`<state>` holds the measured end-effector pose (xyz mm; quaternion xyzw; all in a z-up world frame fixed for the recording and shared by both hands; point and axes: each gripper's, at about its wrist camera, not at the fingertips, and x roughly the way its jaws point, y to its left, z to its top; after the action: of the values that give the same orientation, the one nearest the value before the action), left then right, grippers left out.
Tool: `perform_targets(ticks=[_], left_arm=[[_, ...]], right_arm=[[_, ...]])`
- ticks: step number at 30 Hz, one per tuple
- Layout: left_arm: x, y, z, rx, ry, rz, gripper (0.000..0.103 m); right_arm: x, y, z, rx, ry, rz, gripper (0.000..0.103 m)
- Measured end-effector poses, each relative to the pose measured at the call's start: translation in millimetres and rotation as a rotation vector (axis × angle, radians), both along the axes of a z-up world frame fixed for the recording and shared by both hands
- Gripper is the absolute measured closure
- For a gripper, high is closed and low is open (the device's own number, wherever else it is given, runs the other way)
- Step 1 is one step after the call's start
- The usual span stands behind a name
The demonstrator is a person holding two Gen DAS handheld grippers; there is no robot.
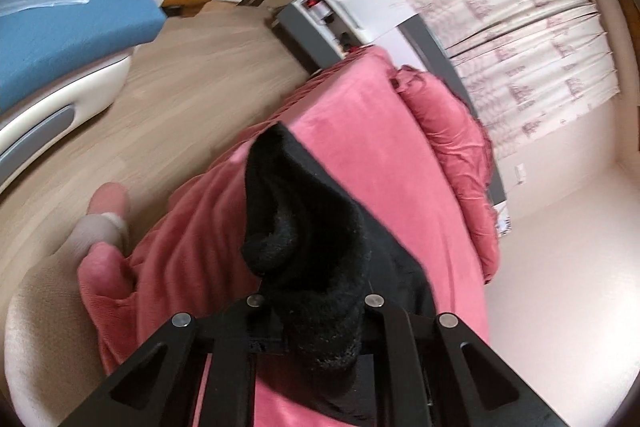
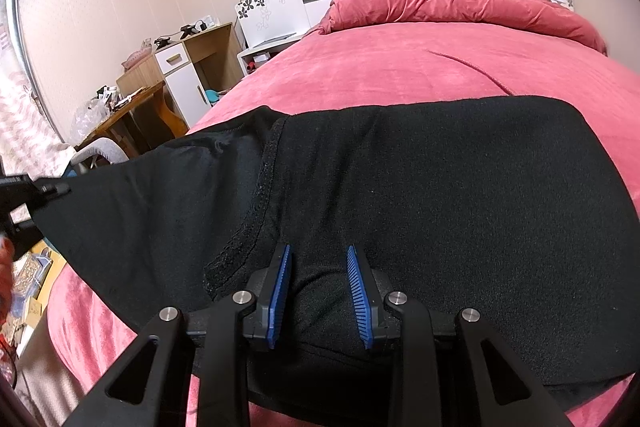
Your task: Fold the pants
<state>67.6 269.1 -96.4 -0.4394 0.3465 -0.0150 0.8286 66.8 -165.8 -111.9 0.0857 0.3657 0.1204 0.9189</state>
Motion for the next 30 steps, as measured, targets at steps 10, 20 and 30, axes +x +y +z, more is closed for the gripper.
perform_targets(ticks=[10,20,30], left_arm=[[5,-47,69,0.064,-0.169,-0.114,0.089],[11,-164,144,0.26,-0.366,-0.427,0.089],[18,-248,143,0.298,-0.388,-0.645,0.089]], right_arm=[[1,8,1,-0.031,0.004,-0.005,0.073],[-2,-10,17,0.041,0.022,-0.064,0.058],[-20,-50,26,0.011,0.041,-0.212,0.06]])
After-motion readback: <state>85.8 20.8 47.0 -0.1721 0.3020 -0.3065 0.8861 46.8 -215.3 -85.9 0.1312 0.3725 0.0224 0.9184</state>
